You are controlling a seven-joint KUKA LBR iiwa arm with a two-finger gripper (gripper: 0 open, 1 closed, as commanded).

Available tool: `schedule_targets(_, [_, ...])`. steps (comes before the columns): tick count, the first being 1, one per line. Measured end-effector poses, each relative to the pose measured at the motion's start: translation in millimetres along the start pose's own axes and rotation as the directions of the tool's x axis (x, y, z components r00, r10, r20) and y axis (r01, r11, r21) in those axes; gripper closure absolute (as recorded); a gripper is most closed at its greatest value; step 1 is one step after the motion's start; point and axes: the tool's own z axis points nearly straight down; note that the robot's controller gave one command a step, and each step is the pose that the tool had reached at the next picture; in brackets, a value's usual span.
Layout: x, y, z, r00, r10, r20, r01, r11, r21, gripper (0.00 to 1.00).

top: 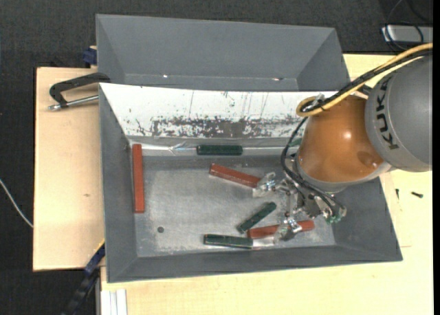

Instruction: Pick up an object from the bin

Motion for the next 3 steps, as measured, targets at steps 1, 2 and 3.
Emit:
schedule_targets(1, [5.6,-23.9,28.3,0.999,-0.039,0.006,0.039,0.999,0.002,0.00])
schedule_targets(2, [7.0,-27.5,24.8,0.999,-0.038,0.006,0.038,0.999,0.003,1.00])
schedule_targets(3, [7.0,-27.5,24.8,0.999,-0.038,0.006,0.038,0.999,0.003,1.00])
